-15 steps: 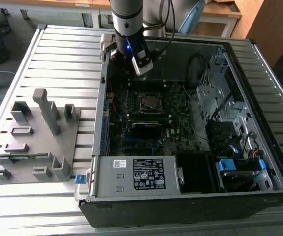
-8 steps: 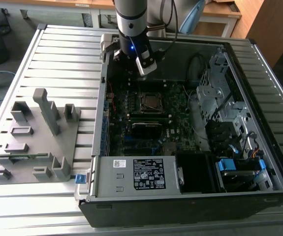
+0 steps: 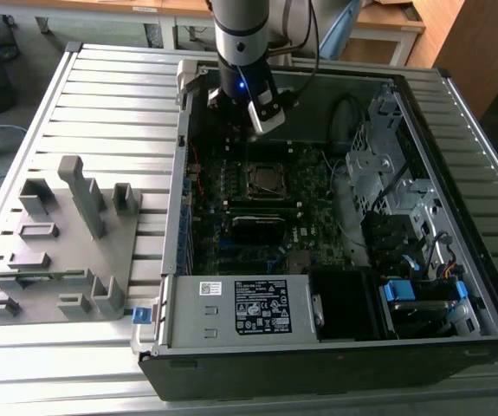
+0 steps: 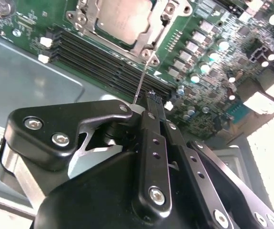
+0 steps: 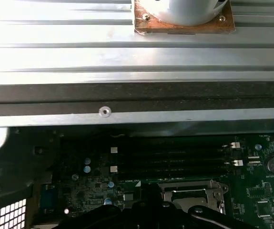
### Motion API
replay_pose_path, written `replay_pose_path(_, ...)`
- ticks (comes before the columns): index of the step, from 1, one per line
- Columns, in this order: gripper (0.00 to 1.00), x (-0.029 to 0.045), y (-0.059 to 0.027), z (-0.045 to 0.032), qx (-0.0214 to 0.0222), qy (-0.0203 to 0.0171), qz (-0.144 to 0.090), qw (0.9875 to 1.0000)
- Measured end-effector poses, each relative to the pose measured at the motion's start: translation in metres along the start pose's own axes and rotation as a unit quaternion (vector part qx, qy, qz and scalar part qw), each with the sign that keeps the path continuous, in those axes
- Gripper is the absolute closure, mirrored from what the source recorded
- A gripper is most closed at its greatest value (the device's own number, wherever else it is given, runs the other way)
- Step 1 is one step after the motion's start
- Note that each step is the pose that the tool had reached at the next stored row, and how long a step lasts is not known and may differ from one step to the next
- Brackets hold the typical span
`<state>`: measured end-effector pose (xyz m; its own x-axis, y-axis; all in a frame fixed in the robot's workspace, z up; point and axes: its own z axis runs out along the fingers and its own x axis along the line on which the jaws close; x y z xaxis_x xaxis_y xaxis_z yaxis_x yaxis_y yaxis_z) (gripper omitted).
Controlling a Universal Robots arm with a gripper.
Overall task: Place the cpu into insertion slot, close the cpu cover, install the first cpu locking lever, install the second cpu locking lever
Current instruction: 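Install the first cpu locking lever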
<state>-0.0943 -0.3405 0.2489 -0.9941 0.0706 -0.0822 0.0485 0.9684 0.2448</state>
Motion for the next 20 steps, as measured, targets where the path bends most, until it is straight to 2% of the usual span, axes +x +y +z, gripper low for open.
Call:
replay_pose_path(4,0.9,-0.0052,0.0,0.0008,0.0,0.0001,0.0,1.0)
replay_pose_path(9,0.9,-0.0055,0.0001,0.0009,0.0001,0.0,0.0,1.0)
replay_pose_path(10,0.9,-0.0056,0.0002,0.001,0.0019,0.0001,0.0,1.0)
replay_pose_path(13,0.9,-0.0063,0.0,0.0013,0.0127,0.0003,0.0,0.9999)
replay_pose_path(16,0.9,-0.0086,-0.0002,0.0029,0.0144,0.0,0.002,0.9999)
replay_pose_path(20,0.9,-0.0162,-0.0004,0.0059,0.0147,-0.0001,0.002,0.9999)
